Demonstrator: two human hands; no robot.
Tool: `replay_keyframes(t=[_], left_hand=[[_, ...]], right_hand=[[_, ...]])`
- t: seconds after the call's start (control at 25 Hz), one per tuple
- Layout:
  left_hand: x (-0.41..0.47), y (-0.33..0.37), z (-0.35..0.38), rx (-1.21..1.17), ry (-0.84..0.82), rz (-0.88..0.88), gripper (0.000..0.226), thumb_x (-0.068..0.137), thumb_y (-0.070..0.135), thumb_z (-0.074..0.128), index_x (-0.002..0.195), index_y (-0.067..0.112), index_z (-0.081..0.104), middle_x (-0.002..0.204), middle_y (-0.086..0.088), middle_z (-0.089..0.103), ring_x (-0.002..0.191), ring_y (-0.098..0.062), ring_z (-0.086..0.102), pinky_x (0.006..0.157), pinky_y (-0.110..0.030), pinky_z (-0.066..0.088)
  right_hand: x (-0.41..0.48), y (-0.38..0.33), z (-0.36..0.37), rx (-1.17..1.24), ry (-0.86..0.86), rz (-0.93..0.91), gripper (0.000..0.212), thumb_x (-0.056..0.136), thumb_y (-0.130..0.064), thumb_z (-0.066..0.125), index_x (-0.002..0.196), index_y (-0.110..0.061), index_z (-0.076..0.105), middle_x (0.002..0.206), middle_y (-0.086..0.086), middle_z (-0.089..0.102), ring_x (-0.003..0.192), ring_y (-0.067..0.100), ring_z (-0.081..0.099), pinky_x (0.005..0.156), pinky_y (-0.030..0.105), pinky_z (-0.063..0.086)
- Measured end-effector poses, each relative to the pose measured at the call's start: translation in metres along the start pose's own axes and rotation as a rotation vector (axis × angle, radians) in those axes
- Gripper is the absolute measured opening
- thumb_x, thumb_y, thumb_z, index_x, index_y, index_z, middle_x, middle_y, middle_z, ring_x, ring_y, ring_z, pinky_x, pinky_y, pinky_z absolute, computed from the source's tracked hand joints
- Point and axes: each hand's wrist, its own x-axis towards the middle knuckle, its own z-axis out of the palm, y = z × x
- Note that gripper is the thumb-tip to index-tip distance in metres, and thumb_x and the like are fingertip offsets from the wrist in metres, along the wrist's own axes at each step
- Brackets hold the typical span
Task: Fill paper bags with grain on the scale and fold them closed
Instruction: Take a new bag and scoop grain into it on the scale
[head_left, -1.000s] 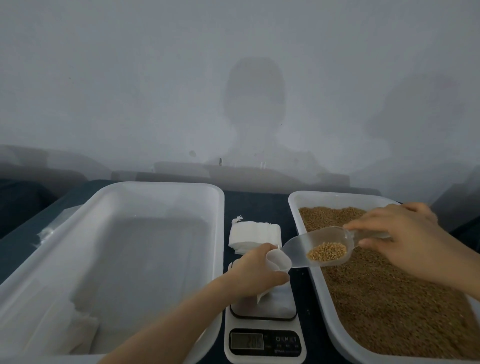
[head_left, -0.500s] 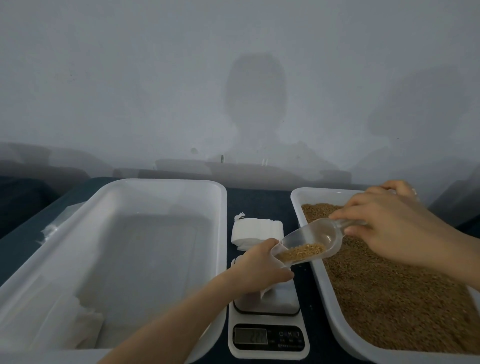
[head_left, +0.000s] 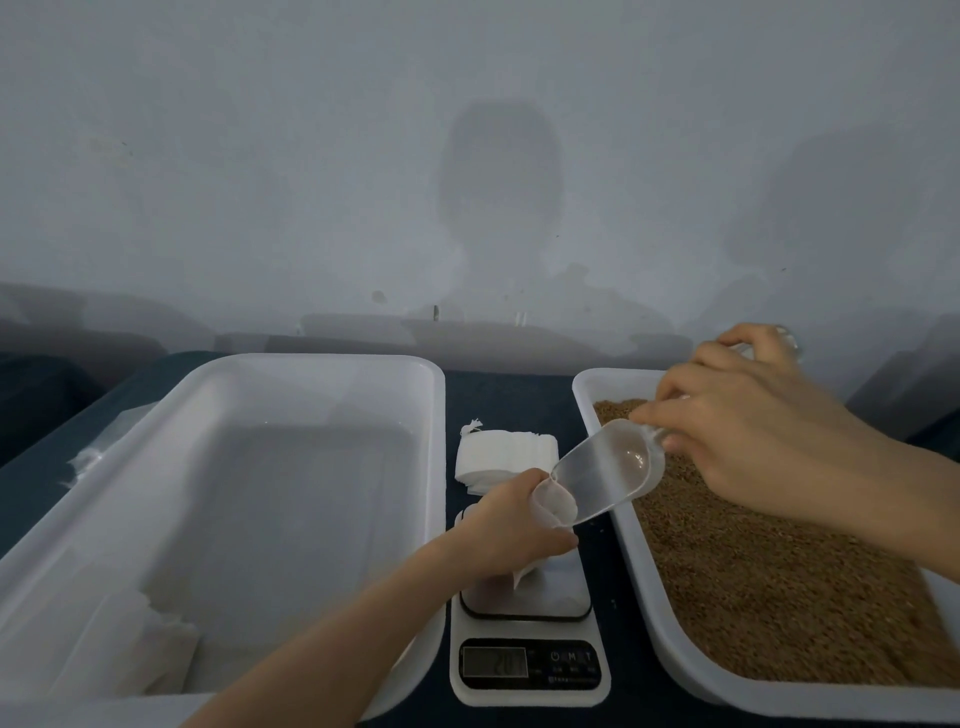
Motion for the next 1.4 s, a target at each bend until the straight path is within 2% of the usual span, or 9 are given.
replay_keyframes(t=[0.24, 0.4, 0.56, 0.68, 0.8, 0.88, 1.04, 1.16, 1.4], left_hand=[[-0.001, -0.002, -0.002, -0.022, -0.012, -0.004, 0.047, 0.077, 0.031, 0.069, 0.118, 0.028, 0.045, 0.104, 0.006, 0.053, 0.095, -0.014, 0.056, 0.085, -0.032, 0.051], [-0.002, -0.002, -0.003, -0.039, -0.011, -0.011, 0.05, 0.079, 0.031, 0.068, 0.123, 0.028, 0.046, 0.108, 0.005, 0.054, 0.099, -0.015, 0.056, 0.086, -0.03, 0.05], [-0.002, -0.002, -0.002, -0.045, -0.031, -0.013, 0.052, 0.08, 0.031, 0.069, 0.126, 0.029, 0.044, 0.108, 0.007, 0.051, 0.097, -0.012, 0.053, 0.075, -0.021, 0.045], [-0.003, -0.002, -0.002, -0.052, -0.029, -0.022, 0.054, 0.08, 0.03, 0.07, 0.127, 0.028, 0.045, 0.11, 0.006, 0.051, 0.1, -0.015, 0.054, 0.075, -0.021, 0.045], [-0.003, 0.0, -0.004, -0.082, -0.022, -0.026, 0.049, 0.08, 0.028, 0.069, 0.124, 0.027, 0.047, 0.111, 0.004, 0.054, 0.1, -0.015, 0.055, 0.077, -0.022, 0.047], [-0.004, 0.001, -0.005, -0.077, -0.027, -0.029, 0.047, 0.081, 0.026, 0.069, 0.123, 0.026, 0.048, 0.112, 0.003, 0.055, 0.101, -0.015, 0.055, 0.079, -0.023, 0.047], [-0.006, 0.004, -0.007, -0.094, -0.039, -0.025, 0.044, 0.082, 0.024, 0.067, 0.121, 0.025, 0.049, 0.11, 0.003, 0.054, 0.099, -0.014, 0.055, 0.075, -0.02, 0.045], [-0.007, 0.008, -0.009, -0.098, -0.054, -0.009, 0.04, 0.083, 0.021, 0.065, 0.119, 0.022, 0.05, 0.103, 0.004, 0.055, 0.092, -0.01, 0.055, 0.072, -0.019, 0.043], [-0.009, 0.011, -0.011, -0.093, -0.065, 0.004, 0.036, 0.084, 0.017, 0.063, 0.117, 0.02, 0.05, 0.101, 0.006, 0.056, 0.09, -0.008, 0.056, 0.073, -0.017, 0.044]], right_hand=[[-0.014, 0.002, 0.01, 0.058, 0.157, -0.028, 0.038, 0.059, -0.012, 0.085, 0.094, -0.023, 0.075, 0.086, -0.004, 0.071, 0.081, 0.024, 0.064, 0.089, 0.041, 0.025], [-0.035, 0.029, 0.051, 0.363, 0.184, 0.345, 0.034, 0.077, -0.022, 0.069, 0.111, -0.027, 0.067, 0.104, -0.005, 0.069, 0.093, 0.021, 0.063, 0.092, 0.042, 0.035], [-0.055, 0.042, 0.121, 0.656, -0.161, 0.785, 0.022, 0.088, -0.018, 0.06, 0.109, -0.021, 0.063, 0.103, 0.002, 0.067, 0.075, 0.009, 0.059, 0.067, 0.026, 0.05], [-0.064, 0.04, 0.155, 0.607, -0.396, 0.862, 0.007, 0.093, -0.024, 0.056, 0.097, -0.022, 0.061, 0.094, -0.002, 0.065, 0.077, 0.01, 0.057, 0.08, 0.034, 0.052], [-0.06, 0.042, 0.152, 0.312, -0.505, 0.804, 0.012, 0.093, -0.04, 0.051, 0.096, -0.032, 0.059, 0.088, -0.013, 0.063, 0.084, 0.009, 0.057, 0.1, 0.044, 0.037], [-0.051, 0.035, 0.143, 0.187, -0.377, 0.7, 0.02, 0.093, -0.039, 0.052, 0.111, -0.033, 0.058, 0.112, -0.011, 0.062, 0.104, 0.012, 0.055, 0.1, 0.041, 0.033], [-0.017, -0.01, 0.102, 0.621, 0.092, 0.12, 0.037, 0.083, -0.003, 0.063, 0.106, -0.032, 0.063, 0.125, -0.01, 0.056, 0.119, 0.01, 0.048, 0.102, 0.033, 0.038], [0.006, -0.038, 0.091, 0.503, 0.176, -0.206, 0.034, 0.076, 0.001, 0.067, 0.095, -0.027, 0.067, 0.126, 0.0, 0.058, 0.116, 0.019, 0.049, 0.09, 0.028, 0.042], [0.017, -0.053, 0.104, 0.458, 0.179, -0.166, 0.034, 0.071, 0.003, 0.074, 0.096, -0.02, 0.071, 0.126, 0.007, 0.059, 0.113, 0.03, 0.054, 0.083, 0.039, 0.052]])
